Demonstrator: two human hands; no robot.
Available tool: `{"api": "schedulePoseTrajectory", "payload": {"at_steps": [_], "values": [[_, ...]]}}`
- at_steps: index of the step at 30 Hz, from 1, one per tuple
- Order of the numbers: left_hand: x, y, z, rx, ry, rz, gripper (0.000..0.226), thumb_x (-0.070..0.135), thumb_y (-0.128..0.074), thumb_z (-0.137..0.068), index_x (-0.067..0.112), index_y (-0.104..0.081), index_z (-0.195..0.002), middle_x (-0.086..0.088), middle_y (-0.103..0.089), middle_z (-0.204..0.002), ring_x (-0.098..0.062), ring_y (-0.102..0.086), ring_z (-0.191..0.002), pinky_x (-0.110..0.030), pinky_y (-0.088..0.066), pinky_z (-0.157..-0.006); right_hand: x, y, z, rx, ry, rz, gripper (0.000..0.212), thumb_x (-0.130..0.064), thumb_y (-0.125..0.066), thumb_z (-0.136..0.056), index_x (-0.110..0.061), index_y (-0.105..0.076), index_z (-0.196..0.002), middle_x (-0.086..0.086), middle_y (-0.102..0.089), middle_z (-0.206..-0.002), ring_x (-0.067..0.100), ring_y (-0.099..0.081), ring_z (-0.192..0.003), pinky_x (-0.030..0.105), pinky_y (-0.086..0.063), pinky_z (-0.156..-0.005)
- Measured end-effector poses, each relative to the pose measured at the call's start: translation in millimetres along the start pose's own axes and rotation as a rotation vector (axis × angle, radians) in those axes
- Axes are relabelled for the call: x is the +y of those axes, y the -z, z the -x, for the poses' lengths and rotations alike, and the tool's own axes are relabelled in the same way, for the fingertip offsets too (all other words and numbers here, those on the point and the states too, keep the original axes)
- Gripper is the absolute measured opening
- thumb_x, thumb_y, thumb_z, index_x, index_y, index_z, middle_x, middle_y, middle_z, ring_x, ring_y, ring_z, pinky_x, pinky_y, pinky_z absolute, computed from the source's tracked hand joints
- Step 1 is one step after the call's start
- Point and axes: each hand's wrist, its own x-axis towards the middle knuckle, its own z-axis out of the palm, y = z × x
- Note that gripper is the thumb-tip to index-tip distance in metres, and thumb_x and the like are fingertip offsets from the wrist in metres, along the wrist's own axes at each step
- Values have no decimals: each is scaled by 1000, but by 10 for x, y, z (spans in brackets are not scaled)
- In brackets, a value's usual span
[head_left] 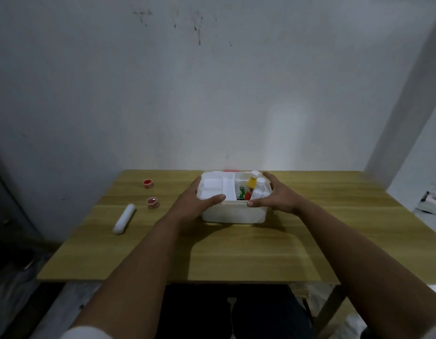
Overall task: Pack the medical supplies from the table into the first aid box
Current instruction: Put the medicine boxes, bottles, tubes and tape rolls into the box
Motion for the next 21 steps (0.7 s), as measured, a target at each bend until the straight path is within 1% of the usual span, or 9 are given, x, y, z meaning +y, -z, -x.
{"api": "schedulePoseTrajectory", "payload": {"at_steps": [1, 3, 6, 7, 9, 12, 14, 17, 21], "values": [[15, 41, 23, 10, 17, 31, 99, 72, -76, -70, 46, -36, -156, 20, -49, -140, -16, -50, -132, -21, -48, -79, 30, 13, -14, -2, -3, -3, 120, -33, -97, -63, -27, -25, -158, -16, -54, -127, 11, -58, -116, 26, -52, -89], [-24, 201, 57, 145, 66, -41, 101, 74, -71, -78, 41, -26, -163, 19, -47, -137, -12, -48, -126, -30, -47, -92, 59, 15, -28, -7, -5, 1, 126, -35, -98, -61, -25, -23, -160, -17, -54, -128, 7, -60, -112, 21, -52, -85], [-273, 648, 9, 389, 138, -450, 75, 48, -65, -89, 31, -43, -158, 4, -60, -144, -24, -62, -120, -40, -49, -98, 85, 24, -43, -9, -14, 6, 137, -48, -99, -50, -26, -22, -161, -10, -55, -137, 11, -60, -117, 26, -54, -89], [-367, 808, -12, 401, 177, -593, 64, 39, -67, -92, 28, -51, -154, -2, -62, -143, -27, -62, -121, -41, -50, -96, 89, 25, -45, -5, -17, 5, 142, -54, -99, -46, -27, -20, -161, -6, -54, -142, 15, -59, -121, 30, -55, -93], [-496, 1039, -40, 351, 247, -774, 52, 34, -72, -93, 27, -62, -144, -5, -67, -135, -27, -64, -116, -39, -51, -87, 105, 27, -46, -4, -19, 4, 148, -61, -98, -41, -28, -19, -162, -5, -52, -145, 17, -58, -124, 33, -55, -95], [-628, 1171, -124, 280, 265, -886, 24, 38, -73, -94, 23, -80, -111, -3, -76, -112, -23, -67, -95, -32, -48, -75, 126, 32, -42, -6, -19, 7, 150, -63, -97, -39, -29, -18, -162, -6, -51, -145, 16, -58, -123, 37, -55, -99], [-704, 1210, -217, 293, 254, -911, 17, 37, -75, -93, 22, -84, -92, -3, -77, -106, -23, -67, -89, -31, -49, -73, 135, 40, -45, -5, -24, 14, 151, -63, -97, -40, -30, -16, -163, -6, -50, -147, 18, -55, -128, 41, -51, -105], [-778, 1274, -358, 308, 245, -913, 11, 35, -77, -90, 27, -84, -89, -1, -77, -107, -22, -67, -88, -35, -55, -76, 145, 40, -64, -3, -32, 19, 149, -63, -97, -43, -33, -15, -163, -4, -48, -151, 20, -54, -131, 46, -49, -109], [-758, 1347, -456, 293, 161, -902, 16, 43, -82, -80, 30, -76, -87, 5, -62, -98, -19, -58, -88, -35, -48, -74, 137, 39, -97, -15, -33, 43, 147, -67, -96, -43, -36, -15, -162, -3, -46, -154, 23, -53, -133, 51, -50, -109]]}}
